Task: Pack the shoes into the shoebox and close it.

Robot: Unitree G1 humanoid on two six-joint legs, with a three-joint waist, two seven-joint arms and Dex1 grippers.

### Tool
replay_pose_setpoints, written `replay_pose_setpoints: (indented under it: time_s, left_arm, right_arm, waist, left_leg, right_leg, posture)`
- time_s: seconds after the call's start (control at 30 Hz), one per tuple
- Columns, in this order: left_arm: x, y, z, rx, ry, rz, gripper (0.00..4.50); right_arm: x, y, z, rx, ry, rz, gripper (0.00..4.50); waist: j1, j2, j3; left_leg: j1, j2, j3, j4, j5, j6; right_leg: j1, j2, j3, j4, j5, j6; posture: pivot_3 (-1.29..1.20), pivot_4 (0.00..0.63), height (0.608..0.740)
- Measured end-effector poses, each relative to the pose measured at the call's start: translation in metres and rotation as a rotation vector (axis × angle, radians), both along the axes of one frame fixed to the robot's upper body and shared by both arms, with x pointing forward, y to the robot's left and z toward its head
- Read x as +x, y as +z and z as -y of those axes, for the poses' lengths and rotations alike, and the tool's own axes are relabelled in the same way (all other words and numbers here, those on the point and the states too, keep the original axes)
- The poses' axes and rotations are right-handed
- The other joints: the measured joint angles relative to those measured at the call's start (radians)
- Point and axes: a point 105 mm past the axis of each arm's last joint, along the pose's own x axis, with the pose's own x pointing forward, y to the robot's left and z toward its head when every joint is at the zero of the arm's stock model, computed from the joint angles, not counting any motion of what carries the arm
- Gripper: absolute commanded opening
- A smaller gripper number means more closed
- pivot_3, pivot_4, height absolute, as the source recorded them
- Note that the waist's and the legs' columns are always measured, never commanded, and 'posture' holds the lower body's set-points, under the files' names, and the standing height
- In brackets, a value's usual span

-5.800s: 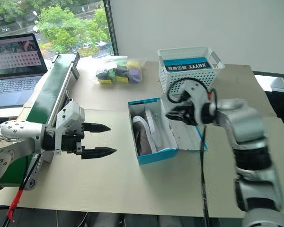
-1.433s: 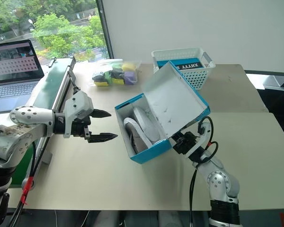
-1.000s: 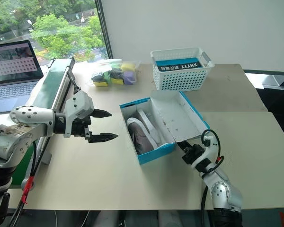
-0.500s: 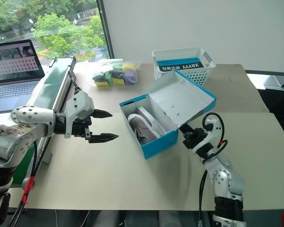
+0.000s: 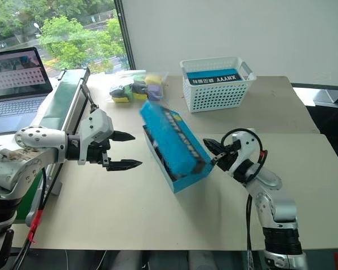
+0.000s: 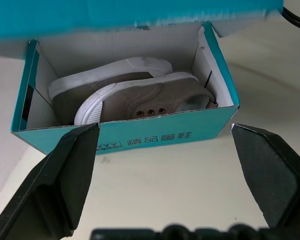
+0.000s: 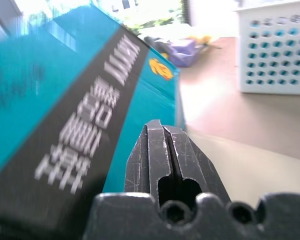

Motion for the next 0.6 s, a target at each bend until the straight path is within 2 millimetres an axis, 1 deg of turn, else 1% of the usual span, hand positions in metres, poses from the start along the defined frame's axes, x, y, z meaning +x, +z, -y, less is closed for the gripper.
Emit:
replay_pose_setpoints:
  time_s: [0.03, 0.1, 0.17, 0.23, 0.3, 0.33, 0.43, 0.5, 0.57, 0.6]
  left_arm:
    - [0.000, 0.000, 0.000, 0.001, 0.002, 0.002, 4.50]
    - [0.001, 0.000, 0.000, 0.003, 0.004, 0.004, 4.50]
    - [0.001, 0.000, 0.000, 0.002, 0.004, 0.005, 4.50]
    - [0.001, 0.000, 0.001, -0.003, 0.004, 0.004, 4.50]
    - [0.001, -0.001, 0.002, -0.008, 0.005, 0.004, 4.50]
    - [0.001, -0.002, 0.002, -0.011, 0.008, 0.005, 4.50]
    - [0.002, -0.006, 0.001, -0.008, 0.023, -0.002, 4.50]
    - [0.002, -0.009, -0.001, -0.005, 0.034, -0.008, 4.50]
    - [0.003, -0.011, -0.003, -0.002, 0.047, -0.009, 4.50]
    - [0.003, -0.013, -0.004, 0.000, 0.059, -0.012, 4.50]
  right_arm:
    - [-0.007, -0.006, -0.010, -0.041, 0.071, -0.040, 0.06]
    - [-0.015, -0.015, -0.022, -0.075, 0.146, -0.108, 0.06]
    - [-0.014, -0.019, -0.027, -0.116, 0.168, -0.142, 0.06]
    - [0.000, -0.015, -0.030, -0.166, 0.161, -0.139, 0.06]
    - [0.022, -0.009, -0.034, -0.203, 0.147, -0.130, 0.06]
    - [0.036, -0.003, -0.039, -0.227, 0.153, -0.114, 0.06]
    - [0.058, 0.013, -0.054, -0.268, 0.190, -0.063, 0.06]
    - [0.069, 0.010, -0.062, -0.299, 0.221, -0.065, 0.06]
    - [0.075, -0.002, -0.066, -0.334, 0.240, -0.089, 0.06]
    - [0.078, -0.004, -0.069, -0.346, 0.255, -0.081, 0.06]
  waist:
    - [0.000, 0.000, 0.000]
    - [0.001, 0.000, 0.000]
    - [0.000, 0.000, 0.000]
    - [-0.005, 0.000, 0.000]
    - [-0.010, -0.001, 0.000]
    - [-0.013, 0.000, 0.000]
    - [-0.014, -0.001, 0.000]
    - [-0.014, -0.001, 0.000]
    - [-0.009, -0.001, 0.000]
    - [-0.008, -0.001, 0.000]
  left_leg:
    - [0.000, 0.000, 0.000, 0.000, 0.000, 0.000]
    - [0.000, 0.000, 0.000, 0.001, 0.000, 0.000]
    - [0.000, 0.000, 0.000, 0.002, 0.000, 0.000]
    - [0.001, 0.000, 0.000, 0.003, 0.000, 0.000]
    - [0.002, 0.000, 0.000, 0.003, 0.000, 0.000]
    - [0.003, 0.000, 0.000, 0.003, 0.000, 0.001]
    - [0.002, 0.000, -0.001, 0.002, 0.000, 0.001]
    - [0.000, 0.000, -0.001, 0.002, 0.000, 0.001]
    - [-0.002, 0.000, -0.001, 0.002, 0.000, 0.001]
    - [-0.002, 0.000, -0.001, 0.002, 0.000, 0.001]
  right_leg:
    - [0.000, 0.000, 0.000, 0.000, 0.000, 0.000]
    - [0.000, 0.000, 0.000, 0.000, 0.000, 0.000]
    - [0.000, 0.000, 0.000, 0.000, 0.000, 0.000]
    - [0.000, 0.000, 0.000, 0.001, 0.000, 0.000]
    - [0.001, 0.000, 0.000, 0.002, 0.000, -0.001]
    - [0.001, 0.001, 0.001, 0.003, 0.000, -0.001]
    - [0.000, 0.001, 0.000, 0.002, 0.000, -0.001]
    - [0.000, 0.001, 0.000, 0.001, 0.000, -0.001]
    - [-0.002, 0.000, -0.001, 0.000, 0.000, 0.000]
    - [-0.001, -0.001, -0.001, 0.000, 0.000, 0.000]
  posture:
    - [0.00, 0.150, 0.740]
    - [0.00, 0.150, 0.740]
    - [0.00, 0.150, 0.740]
    - [0.00, 0.150, 0.740]
    - [0.00, 0.150, 0.740]
    - [0.00, 0.150, 0.740]
    - [0.00, 0.150, 0.740]
    - [0.00, 0.150, 0.740]
    - [0.00, 0.150, 0.740]
    - [0.00, 0.150, 0.740]
